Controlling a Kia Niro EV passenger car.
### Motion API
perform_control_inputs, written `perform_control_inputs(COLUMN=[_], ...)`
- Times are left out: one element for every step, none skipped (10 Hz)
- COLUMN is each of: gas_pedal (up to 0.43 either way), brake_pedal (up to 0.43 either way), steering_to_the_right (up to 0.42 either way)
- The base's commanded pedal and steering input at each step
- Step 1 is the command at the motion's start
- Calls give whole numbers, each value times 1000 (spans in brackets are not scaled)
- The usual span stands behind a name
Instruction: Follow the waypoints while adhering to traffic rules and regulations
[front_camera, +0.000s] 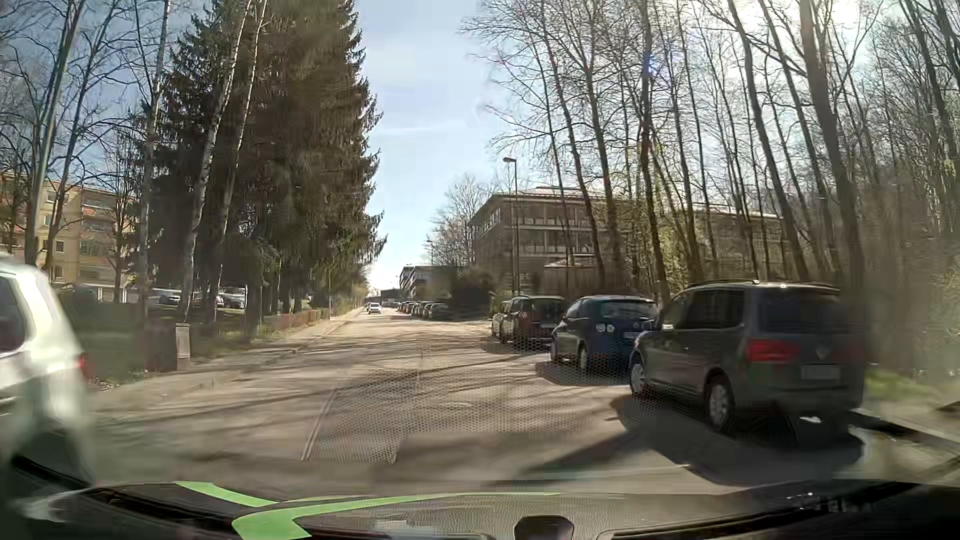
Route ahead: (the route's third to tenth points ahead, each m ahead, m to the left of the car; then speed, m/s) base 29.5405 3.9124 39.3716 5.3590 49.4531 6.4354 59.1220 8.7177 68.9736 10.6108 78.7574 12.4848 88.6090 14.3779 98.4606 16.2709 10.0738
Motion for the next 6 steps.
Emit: perform_control_inputs(gas_pedal=[177,177,177,177,177,177], brake_pedal=[0,0,0,0,0,0], steering_to_the_right=[-50,-52,-52,-52,-51,-50])
